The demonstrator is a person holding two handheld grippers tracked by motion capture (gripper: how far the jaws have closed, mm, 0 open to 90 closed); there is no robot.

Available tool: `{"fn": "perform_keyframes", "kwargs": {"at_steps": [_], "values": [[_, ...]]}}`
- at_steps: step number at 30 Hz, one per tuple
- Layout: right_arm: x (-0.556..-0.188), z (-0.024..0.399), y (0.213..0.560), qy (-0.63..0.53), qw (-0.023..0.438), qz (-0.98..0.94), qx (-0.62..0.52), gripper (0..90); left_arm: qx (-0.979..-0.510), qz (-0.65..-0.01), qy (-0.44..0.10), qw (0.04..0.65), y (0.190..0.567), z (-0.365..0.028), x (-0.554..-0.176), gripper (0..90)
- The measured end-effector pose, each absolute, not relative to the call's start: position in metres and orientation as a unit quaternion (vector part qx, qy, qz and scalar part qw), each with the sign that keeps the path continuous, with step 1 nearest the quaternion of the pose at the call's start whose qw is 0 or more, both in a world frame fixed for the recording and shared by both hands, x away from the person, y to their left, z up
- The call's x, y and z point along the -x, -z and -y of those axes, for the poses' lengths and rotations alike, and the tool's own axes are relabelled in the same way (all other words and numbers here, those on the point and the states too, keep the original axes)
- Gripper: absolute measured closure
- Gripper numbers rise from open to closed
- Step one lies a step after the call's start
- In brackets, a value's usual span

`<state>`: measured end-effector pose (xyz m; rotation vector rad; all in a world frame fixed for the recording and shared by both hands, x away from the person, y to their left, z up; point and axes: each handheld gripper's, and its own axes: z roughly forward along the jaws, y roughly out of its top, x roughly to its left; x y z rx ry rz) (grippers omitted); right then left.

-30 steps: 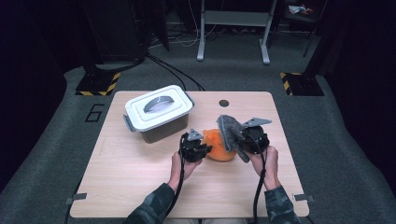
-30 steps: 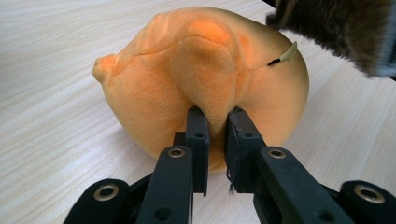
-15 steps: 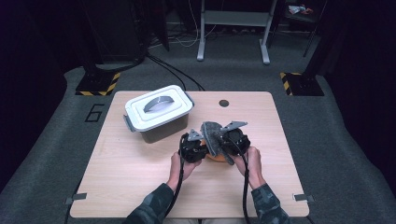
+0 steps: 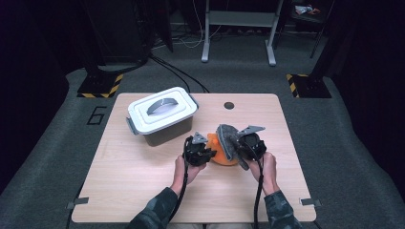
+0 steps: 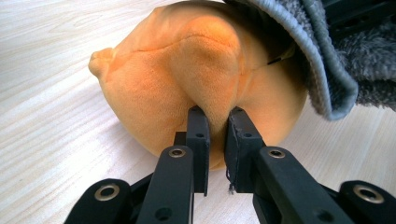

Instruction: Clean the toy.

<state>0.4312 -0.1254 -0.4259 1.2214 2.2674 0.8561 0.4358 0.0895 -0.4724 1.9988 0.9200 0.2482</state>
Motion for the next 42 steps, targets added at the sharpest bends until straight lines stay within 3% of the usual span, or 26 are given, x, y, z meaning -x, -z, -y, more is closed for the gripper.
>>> {"fn": "perform_keyframes", "kwargs": {"at_steps": [10,21,27,33,38,42], "values": [[-0.439,0.150,0.445,-0.287,0.205,-0.801,-0.484,76.4,-0.807,-0.371,-0.101,0.448,0.472,-0.089,-0.436,81.0],[-0.454,0.177,0.491,-0.271,0.157,-0.789,-0.529,76.3,-0.805,-0.374,-0.103,0.448,0.472,-0.090,-0.436,81.0],[-0.449,0.179,0.474,-0.263,0.184,-0.789,-0.524,76.2,-0.804,-0.376,-0.102,0.449,0.472,-0.090,-0.436,80.9],[-0.433,0.177,0.434,-0.286,0.218,-0.783,-0.507,76.2,-0.805,-0.375,-0.104,0.448,0.471,-0.089,-0.435,80.8],[-0.420,0.151,0.401,-0.312,0.238,-0.795,-0.462,76.1,-0.806,-0.375,-0.102,0.446,0.471,-0.087,-0.436,80.8],[-0.420,0.124,0.397,-0.302,0.233,-0.819,-0.429,76.1,-0.810,-0.371,-0.102,0.442,0.470,-0.089,-0.436,80.7]]}}
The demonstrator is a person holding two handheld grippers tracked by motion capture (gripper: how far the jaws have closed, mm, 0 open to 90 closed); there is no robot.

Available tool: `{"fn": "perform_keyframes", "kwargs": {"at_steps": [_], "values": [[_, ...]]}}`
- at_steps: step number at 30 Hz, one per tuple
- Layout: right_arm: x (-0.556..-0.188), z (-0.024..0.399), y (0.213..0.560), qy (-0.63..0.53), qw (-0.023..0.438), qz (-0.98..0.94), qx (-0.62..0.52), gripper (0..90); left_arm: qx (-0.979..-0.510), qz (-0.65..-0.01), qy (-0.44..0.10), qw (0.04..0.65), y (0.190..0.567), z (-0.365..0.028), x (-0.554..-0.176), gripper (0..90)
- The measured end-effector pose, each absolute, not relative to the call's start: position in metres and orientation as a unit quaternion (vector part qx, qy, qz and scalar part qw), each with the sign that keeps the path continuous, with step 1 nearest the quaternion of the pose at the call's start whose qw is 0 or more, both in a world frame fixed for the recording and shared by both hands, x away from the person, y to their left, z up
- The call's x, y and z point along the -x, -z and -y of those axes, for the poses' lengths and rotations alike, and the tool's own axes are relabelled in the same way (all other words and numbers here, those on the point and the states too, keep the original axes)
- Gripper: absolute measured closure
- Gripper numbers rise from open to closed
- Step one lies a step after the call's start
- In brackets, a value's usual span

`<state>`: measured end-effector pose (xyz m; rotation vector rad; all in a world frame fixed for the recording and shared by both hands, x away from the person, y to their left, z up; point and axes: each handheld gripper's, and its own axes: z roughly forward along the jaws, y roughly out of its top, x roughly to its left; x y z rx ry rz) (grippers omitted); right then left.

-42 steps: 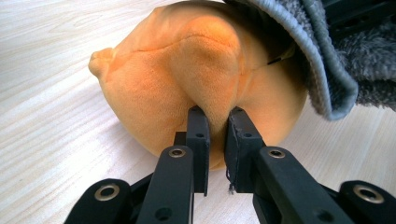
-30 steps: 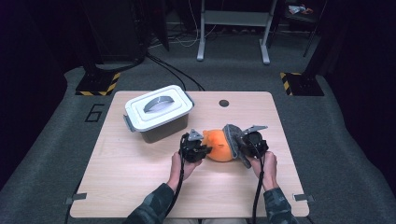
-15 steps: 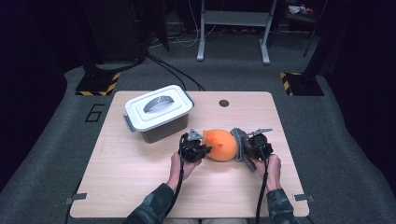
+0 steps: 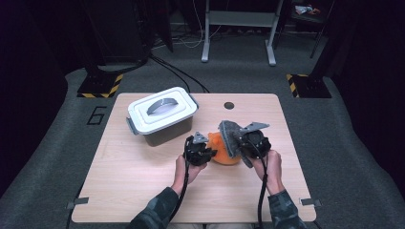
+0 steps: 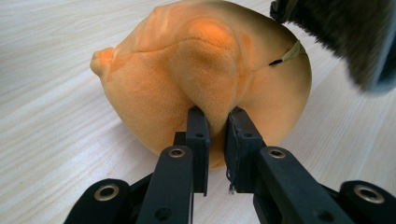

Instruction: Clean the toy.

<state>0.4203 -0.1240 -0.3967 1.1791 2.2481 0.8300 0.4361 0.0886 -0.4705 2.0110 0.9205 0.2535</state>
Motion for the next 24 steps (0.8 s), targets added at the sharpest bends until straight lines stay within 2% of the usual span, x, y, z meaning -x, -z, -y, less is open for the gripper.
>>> {"fn": "perform_keyframes", "kwargs": {"at_steps": [6,16,18,24], "values": [[-0.435,0.110,0.417,-0.278,0.218,-0.832,-0.428,76.2,-0.811,-0.369,-0.102,0.443,0.472,-0.090,-0.437,79.2],[-0.443,0.116,0.422,-0.279,0.201,-0.830,-0.439,76.3,-0.811,-0.365,-0.105,0.446,0.471,-0.087,-0.436,75.9],[-0.445,0.117,0.423,-0.277,0.203,-0.832,-0.436,76.4,-0.810,-0.363,-0.106,0.448,0.471,-0.087,-0.437,72.6],[-0.447,0.121,0.425,-0.277,0.203,-0.827,-0.446,76.4,-0.813,-0.355,-0.127,0.444,0.469,-0.092,-0.433,50.6]]}}
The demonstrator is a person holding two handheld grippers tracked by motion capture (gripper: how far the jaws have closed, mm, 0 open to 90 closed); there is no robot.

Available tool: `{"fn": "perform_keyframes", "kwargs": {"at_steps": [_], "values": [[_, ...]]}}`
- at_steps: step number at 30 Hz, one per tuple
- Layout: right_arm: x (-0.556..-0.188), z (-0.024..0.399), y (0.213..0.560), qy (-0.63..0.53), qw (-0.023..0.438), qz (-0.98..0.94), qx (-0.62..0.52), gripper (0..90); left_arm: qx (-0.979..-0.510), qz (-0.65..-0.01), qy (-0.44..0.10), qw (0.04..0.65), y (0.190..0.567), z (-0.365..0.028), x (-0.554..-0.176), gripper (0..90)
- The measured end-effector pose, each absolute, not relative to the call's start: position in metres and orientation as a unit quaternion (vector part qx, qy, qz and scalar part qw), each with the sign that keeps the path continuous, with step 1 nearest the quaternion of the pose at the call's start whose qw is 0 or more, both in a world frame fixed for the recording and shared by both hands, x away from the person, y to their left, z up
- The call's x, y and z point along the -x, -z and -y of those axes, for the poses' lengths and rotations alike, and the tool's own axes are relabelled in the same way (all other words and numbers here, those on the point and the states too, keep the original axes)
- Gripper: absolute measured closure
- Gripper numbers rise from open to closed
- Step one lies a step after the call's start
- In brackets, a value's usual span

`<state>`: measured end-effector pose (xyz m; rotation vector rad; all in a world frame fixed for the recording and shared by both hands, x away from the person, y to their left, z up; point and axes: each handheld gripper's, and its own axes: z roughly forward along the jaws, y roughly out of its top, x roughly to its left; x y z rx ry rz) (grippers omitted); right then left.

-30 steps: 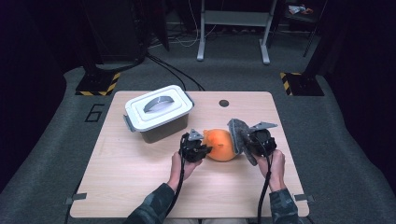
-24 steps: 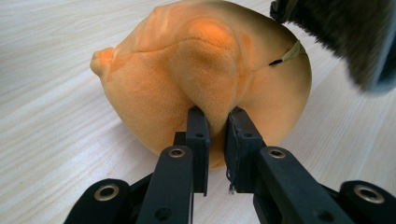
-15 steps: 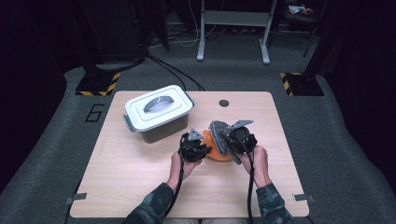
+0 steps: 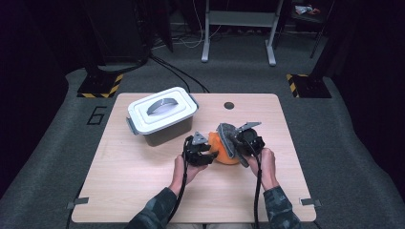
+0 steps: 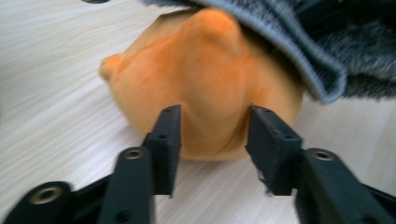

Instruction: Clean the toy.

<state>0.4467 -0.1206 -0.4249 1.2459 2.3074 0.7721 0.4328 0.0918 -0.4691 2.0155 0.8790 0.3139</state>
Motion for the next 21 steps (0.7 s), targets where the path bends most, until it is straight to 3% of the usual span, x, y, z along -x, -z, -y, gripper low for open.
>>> {"fn": "perform_keyframes", "kwargs": {"at_steps": [4,9,13,21], "values": [[-0.449,0.122,0.425,-0.278,0.200,-0.828,-0.444,76.3,-0.823,-0.339,-0.134,0.435,0.472,-0.092,-0.438,41.1],[-0.451,0.123,0.425,-0.277,0.199,-0.828,-0.444,76.4,-0.838,-0.315,-0.138,0.425,0.473,-0.081,-0.441,39.5],[-0.451,0.122,0.426,-0.274,0.199,-0.828,-0.446,76.4,-0.844,-0.304,-0.139,0.420,0.476,-0.076,-0.442,45.5],[-0.449,0.122,0.428,-0.283,0.198,-0.822,-0.452,76.4,-0.843,-0.307,-0.146,0.416,0.477,-0.078,-0.443,70.3]]}}
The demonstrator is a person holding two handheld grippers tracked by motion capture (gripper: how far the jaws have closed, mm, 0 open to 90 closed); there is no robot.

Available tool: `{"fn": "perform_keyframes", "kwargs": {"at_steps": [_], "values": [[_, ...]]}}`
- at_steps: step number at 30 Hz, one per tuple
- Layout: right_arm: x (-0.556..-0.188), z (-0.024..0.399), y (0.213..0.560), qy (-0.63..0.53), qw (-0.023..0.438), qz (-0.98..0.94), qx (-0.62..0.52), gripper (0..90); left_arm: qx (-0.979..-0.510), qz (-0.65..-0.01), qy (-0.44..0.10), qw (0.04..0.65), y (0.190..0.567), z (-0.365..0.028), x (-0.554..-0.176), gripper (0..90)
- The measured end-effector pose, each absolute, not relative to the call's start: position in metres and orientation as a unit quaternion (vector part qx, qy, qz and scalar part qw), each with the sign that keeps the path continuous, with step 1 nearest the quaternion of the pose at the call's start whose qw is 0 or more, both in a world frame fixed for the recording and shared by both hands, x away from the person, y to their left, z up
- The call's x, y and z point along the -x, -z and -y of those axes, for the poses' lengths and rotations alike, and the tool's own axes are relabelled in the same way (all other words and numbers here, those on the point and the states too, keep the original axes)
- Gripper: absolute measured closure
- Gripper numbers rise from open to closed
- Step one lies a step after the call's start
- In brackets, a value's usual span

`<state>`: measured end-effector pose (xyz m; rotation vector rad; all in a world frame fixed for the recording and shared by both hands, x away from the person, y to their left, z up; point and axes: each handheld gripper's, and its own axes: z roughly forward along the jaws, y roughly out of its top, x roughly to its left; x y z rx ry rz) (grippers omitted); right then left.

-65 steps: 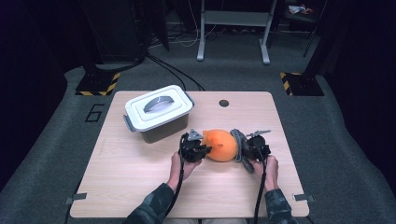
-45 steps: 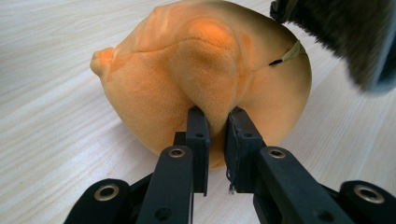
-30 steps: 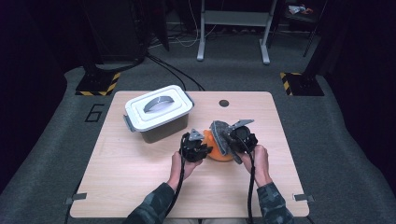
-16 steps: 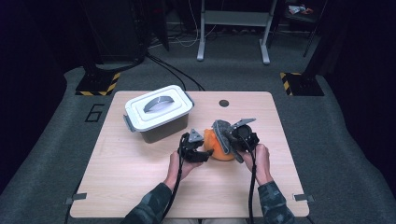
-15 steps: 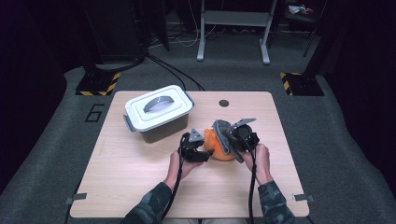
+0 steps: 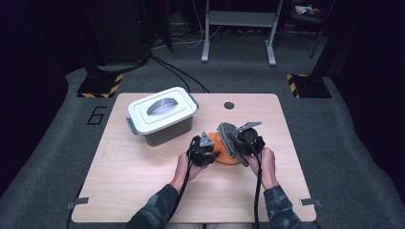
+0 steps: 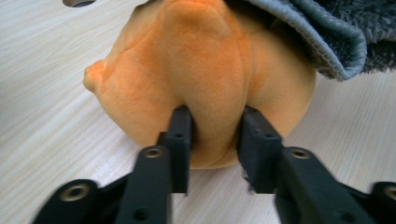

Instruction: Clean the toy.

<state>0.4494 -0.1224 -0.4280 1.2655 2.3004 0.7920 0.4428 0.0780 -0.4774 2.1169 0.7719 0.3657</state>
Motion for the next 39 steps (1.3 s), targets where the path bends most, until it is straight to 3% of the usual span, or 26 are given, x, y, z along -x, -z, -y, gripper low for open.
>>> {"fn": "perform_keyframes", "kwargs": {"at_steps": [5,18,27,39], "values": [[-0.446,0.127,0.421,-0.307,0.207,-0.816,-0.444,76.5,-0.836,-0.320,-0.143,0.422,0.477,-0.081,-0.442,76.1],[-0.434,0.127,0.399,-0.315,0.230,-0.807,-0.443,76.4,-0.833,-0.336,-0.138,0.418,0.474,-0.081,-0.443,76.4],[-0.439,0.093,0.406,-0.281,0.239,-0.834,-0.410,76.3,-0.835,-0.340,-0.135,0.412,0.472,-0.080,-0.444,77.3],[-0.441,0.118,0.419,-0.269,0.241,-0.823,-0.438,76.3,-0.833,-0.341,-0.129,0.417,0.474,-0.081,-0.444,78.0]]}}
